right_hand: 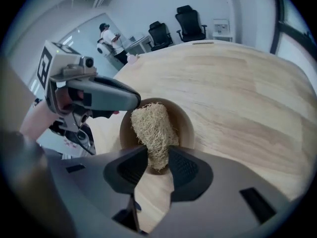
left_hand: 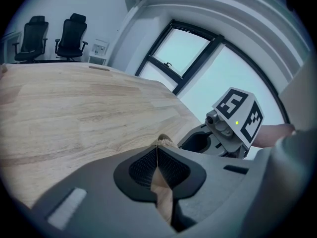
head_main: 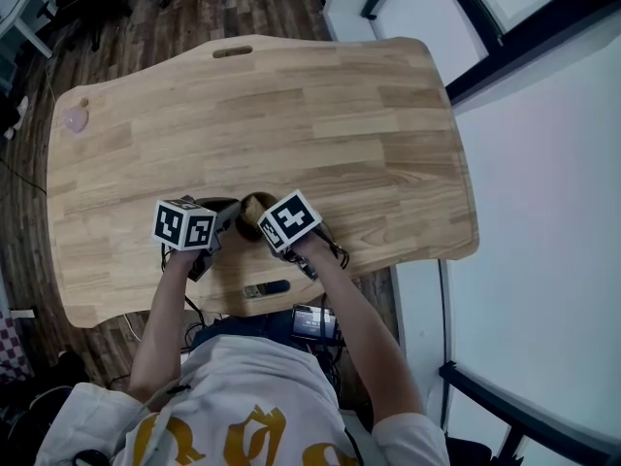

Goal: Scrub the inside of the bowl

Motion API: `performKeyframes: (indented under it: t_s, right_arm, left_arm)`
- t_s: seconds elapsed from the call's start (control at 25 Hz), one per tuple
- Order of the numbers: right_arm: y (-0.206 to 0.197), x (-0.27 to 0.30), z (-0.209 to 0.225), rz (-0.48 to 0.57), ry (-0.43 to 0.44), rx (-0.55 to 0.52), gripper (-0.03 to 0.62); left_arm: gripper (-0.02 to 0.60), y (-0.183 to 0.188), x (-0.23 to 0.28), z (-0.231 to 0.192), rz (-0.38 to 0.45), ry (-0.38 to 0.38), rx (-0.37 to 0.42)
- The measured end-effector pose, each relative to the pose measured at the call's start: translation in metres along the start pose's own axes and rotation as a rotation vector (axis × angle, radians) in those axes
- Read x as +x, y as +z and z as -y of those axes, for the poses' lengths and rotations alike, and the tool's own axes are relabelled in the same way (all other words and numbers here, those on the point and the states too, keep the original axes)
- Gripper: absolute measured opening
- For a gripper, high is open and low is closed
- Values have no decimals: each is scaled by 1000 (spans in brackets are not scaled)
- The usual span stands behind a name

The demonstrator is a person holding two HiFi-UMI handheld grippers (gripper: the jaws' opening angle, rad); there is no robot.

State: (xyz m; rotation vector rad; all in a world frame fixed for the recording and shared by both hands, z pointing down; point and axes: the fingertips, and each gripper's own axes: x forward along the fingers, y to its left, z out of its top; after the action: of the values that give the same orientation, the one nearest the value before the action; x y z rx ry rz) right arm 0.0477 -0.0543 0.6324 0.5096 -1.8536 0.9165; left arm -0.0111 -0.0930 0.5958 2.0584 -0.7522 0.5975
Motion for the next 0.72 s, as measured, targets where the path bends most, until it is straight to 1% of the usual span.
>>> performKeyframes:
  t_s: [0.08, 0.2, 0.32, 0.52, 0.64, 0.72]
  right_arm:
    - [3, 3, -3, -36, -44, -93, 130]
    - [6, 12, -15, -82, -72, -258, 130]
    - [5, 18, -17, -146, -133, -457, 129]
    - [3, 23, -14, -249, -219, -839, 129]
    - [4, 25, -12, -292, -258, -1013, 129]
    - [6, 26, -11, -304, -284, -1097, 129]
  left_arm:
    - [8, -1, -1, -3, -3, -2, -6]
    - [8, -4, -2, -6, -5, -2, -16]
    - [8, -6, -2, -10, -15, 1, -17]
    - [8, -11, -2, -17, -23, 4, -24]
    - [8, -13, -2, -21, -31, 10, -21]
    - [8, -15, -2, -23, -32, 15, -22]
